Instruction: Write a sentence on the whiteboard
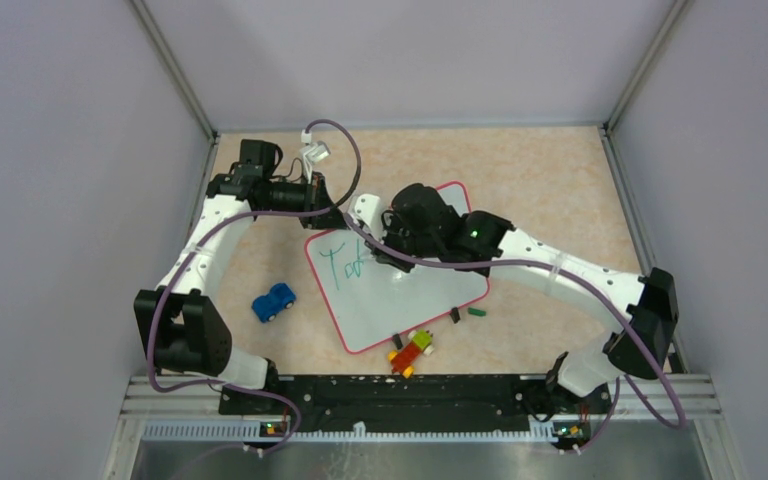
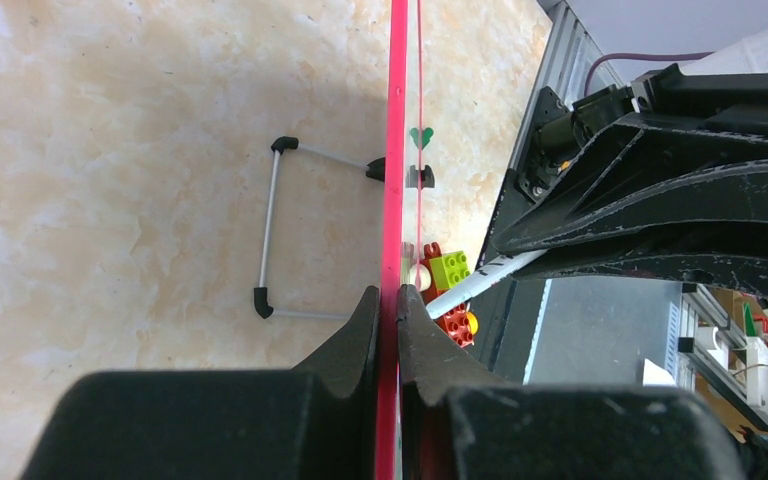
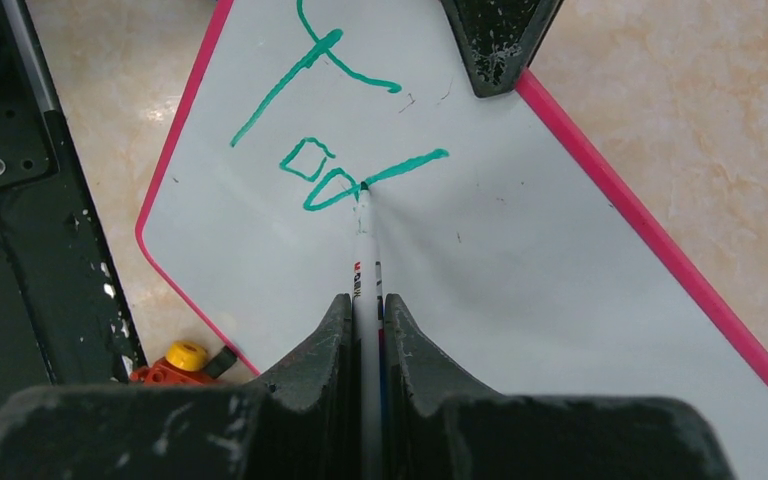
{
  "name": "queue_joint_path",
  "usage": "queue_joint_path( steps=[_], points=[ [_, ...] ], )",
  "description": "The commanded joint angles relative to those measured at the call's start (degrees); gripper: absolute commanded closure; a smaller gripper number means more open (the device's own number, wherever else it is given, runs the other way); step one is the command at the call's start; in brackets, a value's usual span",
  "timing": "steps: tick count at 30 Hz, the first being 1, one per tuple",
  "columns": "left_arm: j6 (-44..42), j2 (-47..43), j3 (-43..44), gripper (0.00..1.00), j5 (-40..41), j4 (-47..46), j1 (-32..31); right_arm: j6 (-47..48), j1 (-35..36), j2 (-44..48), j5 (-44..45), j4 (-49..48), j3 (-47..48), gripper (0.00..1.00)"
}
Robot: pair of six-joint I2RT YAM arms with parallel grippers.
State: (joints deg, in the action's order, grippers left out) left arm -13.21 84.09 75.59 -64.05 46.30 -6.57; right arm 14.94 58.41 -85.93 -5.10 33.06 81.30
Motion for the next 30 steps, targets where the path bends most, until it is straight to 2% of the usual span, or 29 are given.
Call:
queue_joint_path(
  steps=[1,12,23,30],
  points=[
    [0.6,-1.5,-0.6,1.00,0.2,1.7,-0.6,0.3,0.5,1.4,-0.1,-0.3,-1.3,1.00],
    [0.6,-1.4,-0.6,1.00,0.2,1.7,-0.6,0.7,0.8,2.6,0.5,0.7,-3.1,1.00],
    [0.7,-1.5,-0.7,1.00,0.3,1.8,-0.6,2.4,0.7,6.1,-1.2,2.2,-0.9,1.00],
    [0.6,-1.6,-0.7,1.00,0.1,1.7,-0.6,2.3,0.7,4.3,1.0,0.3,0.2,1.00]
  ],
)
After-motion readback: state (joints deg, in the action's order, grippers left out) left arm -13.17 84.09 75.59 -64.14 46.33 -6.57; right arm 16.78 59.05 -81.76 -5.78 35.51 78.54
